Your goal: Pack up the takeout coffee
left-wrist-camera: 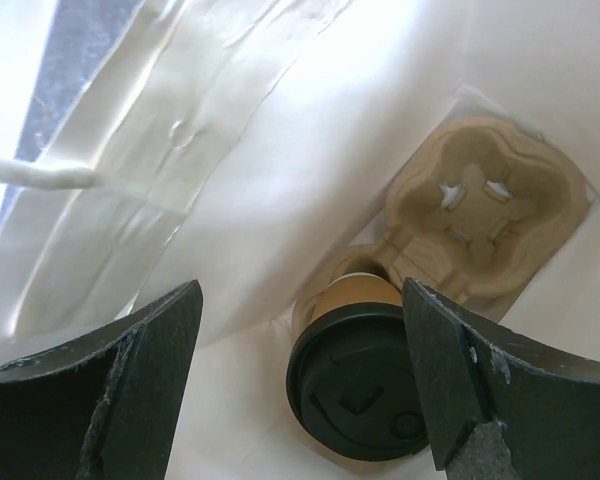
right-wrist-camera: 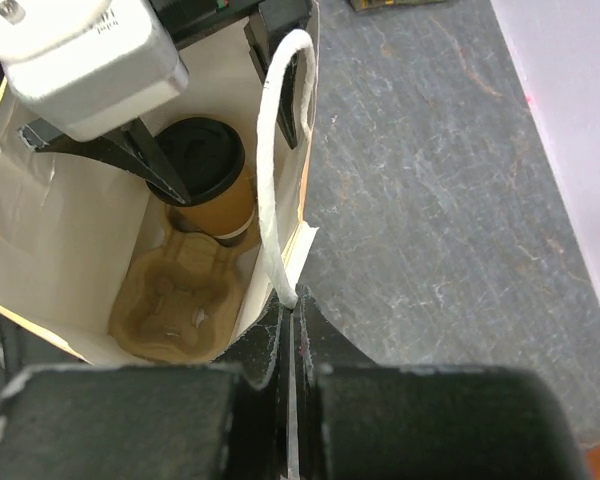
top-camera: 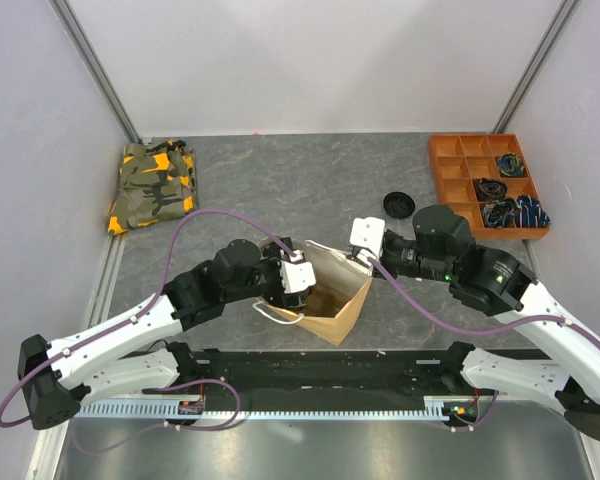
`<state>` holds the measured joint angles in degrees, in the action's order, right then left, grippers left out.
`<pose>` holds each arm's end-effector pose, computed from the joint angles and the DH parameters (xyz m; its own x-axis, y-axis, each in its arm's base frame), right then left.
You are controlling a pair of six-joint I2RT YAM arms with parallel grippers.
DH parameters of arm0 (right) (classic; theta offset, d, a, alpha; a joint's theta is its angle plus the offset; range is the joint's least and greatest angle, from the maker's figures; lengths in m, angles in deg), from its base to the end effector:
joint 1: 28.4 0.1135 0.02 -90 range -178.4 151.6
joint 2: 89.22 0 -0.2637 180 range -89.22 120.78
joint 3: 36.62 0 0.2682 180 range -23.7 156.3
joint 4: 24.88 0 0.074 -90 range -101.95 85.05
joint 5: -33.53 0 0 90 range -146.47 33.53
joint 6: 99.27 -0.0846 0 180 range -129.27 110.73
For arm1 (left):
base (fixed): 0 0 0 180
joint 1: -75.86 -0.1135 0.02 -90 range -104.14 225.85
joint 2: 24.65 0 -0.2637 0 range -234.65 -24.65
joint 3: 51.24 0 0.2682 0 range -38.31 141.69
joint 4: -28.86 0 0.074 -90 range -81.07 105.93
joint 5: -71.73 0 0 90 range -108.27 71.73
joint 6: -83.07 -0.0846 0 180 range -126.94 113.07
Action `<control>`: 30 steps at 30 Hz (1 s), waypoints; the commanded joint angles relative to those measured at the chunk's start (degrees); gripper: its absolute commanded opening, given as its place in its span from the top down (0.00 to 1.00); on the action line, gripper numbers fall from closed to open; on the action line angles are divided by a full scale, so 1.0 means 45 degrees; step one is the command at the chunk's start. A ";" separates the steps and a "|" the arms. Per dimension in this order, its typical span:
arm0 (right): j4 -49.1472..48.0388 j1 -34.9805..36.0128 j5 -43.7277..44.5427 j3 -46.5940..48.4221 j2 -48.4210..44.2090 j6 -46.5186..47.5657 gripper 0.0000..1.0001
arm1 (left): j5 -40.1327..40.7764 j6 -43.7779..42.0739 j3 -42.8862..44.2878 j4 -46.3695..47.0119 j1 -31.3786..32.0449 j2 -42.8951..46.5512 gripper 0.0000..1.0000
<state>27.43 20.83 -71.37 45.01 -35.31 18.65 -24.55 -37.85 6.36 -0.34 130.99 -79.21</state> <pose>0.1427 0.1988 0.3865 0.1741 -0.4910 -0.8536 -0.9088 0.2536 -0.3312 0.1507 -0.2324 0.2729 0.2317 0.5609 -0.7948 0.8773 0.2326 0.4198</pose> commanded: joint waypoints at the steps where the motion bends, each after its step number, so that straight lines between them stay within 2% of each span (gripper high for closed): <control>1: -0.0878 -0.0042 0.0204 0.0044 -0.0339 0.0650 1.00 | 0.0477 0.0074 -0.0276 0.1545 0.0014 0.0562 0.12; 7: -0.0996 -0.0062 -0.0010 -0.0073 -0.0359 0.1100 1.00 | 0.0830 -0.0180 -0.0863 0.3027 0.0033 0.1168 0.09; 16: -0.1113 -0.0042 -0.0186 -0.0463 -0.0651 0.1821 1.00 | 0.0927 -0.0882 -0.1448 0.3966 0.0014 0.1794 0.00; 24: -0.1269 -0.0042 -0.0166 -0.0639 -0.0808 0.2330 1.00 | 0.2390 -0.0669 -0.1410 0.4338 0.0033 0.1482 0.00; 30: -0.1426 -0.0042 -0.0264 -0.0737 -0.0730 0.2486 1.00 | 0.2666 -0.0103 -0.0864 0.4261 0.0014 0.1150 0.00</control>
<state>24.32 20.83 -71.63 42.17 -38.02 28.16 -15.37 -39.91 -0.09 16.90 131.01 -72.94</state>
